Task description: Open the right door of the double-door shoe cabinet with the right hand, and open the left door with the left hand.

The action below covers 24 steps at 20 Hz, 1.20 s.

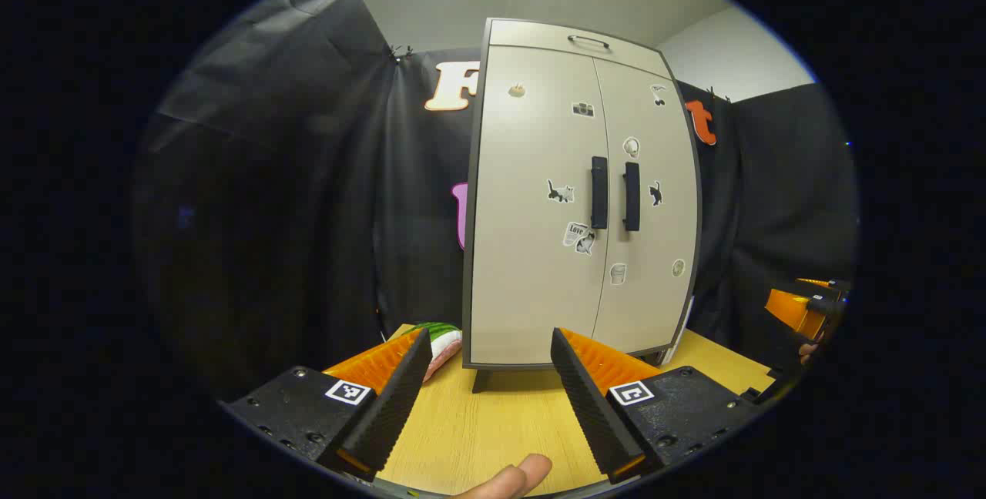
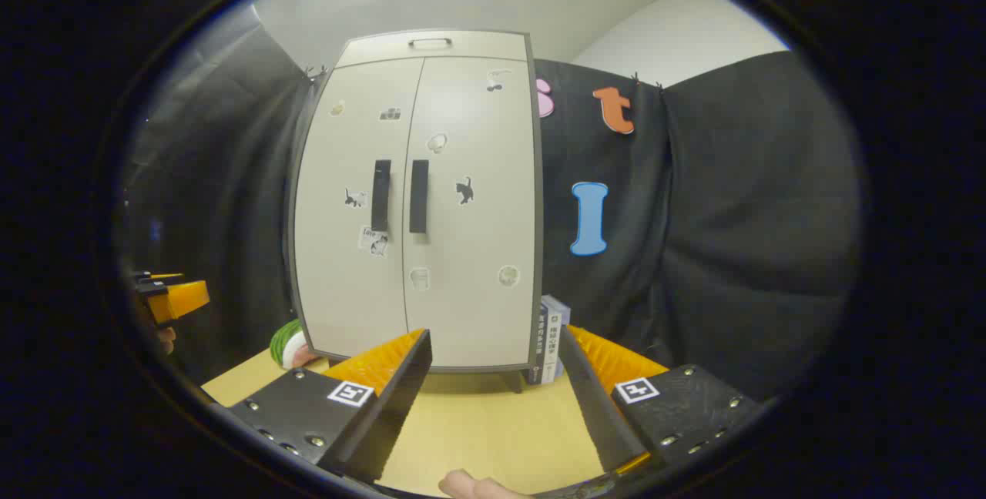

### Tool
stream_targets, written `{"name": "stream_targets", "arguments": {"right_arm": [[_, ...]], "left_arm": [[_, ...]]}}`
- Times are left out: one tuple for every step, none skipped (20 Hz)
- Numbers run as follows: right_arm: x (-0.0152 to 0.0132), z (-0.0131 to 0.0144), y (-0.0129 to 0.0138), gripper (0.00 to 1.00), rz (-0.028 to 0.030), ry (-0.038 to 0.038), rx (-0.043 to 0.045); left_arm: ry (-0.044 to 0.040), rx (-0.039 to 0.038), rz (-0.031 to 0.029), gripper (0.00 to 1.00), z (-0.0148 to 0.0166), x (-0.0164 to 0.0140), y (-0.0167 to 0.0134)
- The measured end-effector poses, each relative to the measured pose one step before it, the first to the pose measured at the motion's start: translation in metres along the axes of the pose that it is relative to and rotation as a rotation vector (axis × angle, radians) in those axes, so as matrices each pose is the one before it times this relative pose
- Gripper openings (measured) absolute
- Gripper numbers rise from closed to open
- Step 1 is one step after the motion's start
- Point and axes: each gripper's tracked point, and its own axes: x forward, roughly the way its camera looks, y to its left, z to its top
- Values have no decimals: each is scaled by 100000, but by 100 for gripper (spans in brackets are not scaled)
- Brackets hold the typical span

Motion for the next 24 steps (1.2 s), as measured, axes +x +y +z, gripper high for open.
{"name": "stream_targets", "arguments": {"right_arm": [[586,151,-117,98,159,-504,268],[356,144,-287,98,-410,-396,628],[260,229,-183,98,-194,-240,1075],[378,265,71,98,911,-571,892],[189,459,31,98,787,-650,373],[77,338,-251,98,-64,-783,53],[-17,476,-299,98,-390,-630,7],[-82,261,-65,98,130,-236,49],[-114,182,56,98,662,370,448],[-114,86,-84,98,524,682,709],[-205,296,-44,98,345,150,528],[-91,256,-193,98,-118,-224,79],[-120,315,-104,98,-173,-390,-562],[-55,191,-140,98,-261,-322,-585],[-40,264,-19,98,-95,-300,-274],[-5,90,38,98,138,-54,-119],[156,126,229,98,659,101,-77],[249,62,210,97,714,63,73],[310,121,296,97,727,82,203],[505,114,363,97,1094,-15,339],[759,120,456,97,866,483,906],[923,129,422,97,899,451,1282],[1114,171,565,97,1141,970,1206],[1341,171,720,98,1885,980,448]], "left_arm": [[-863,1049,533,97,371,400,-127],[-846,712,803,97,303,196,-124],[-449,453,624,97,106,54,-217],[-376,272,-233,97,217,-27,-405],[-717,608,-332,96,291,-177,-382],[-1172,918,64,97,433,-193,-251],[-1648,1023,209,97,598,-44,-234],[-1437,946,546,96,623,-61,-229],[-850,602,196,96,481,-54,-305],[-730,182,161,96,531,-66,-248],[-915,-43,-152,94,625,56,-328],[-1356,159,-363,96,637,-23,-335],[-843,424,36,96,507,-18,-224],[-478,222,41,96,266,6,-160],[-499,-72,-769,96,261,-44,-301],[-248,-393,-795,94,56,-184,-270],[268,-562,-757,96,-122,-116,-154],[106,-697,-952,96,-133,-122,-165],[364,-578,-813,96,-183,-144,-85],[490,-498,-463,96,-283,-171,105],[243,-611,-120,96,-267,-188,240],[139,-889,274,96,-255,-151,339],[724,-770,384,96,-376,-82,382],[682,-693,285,96,-480,-58,382]]}}
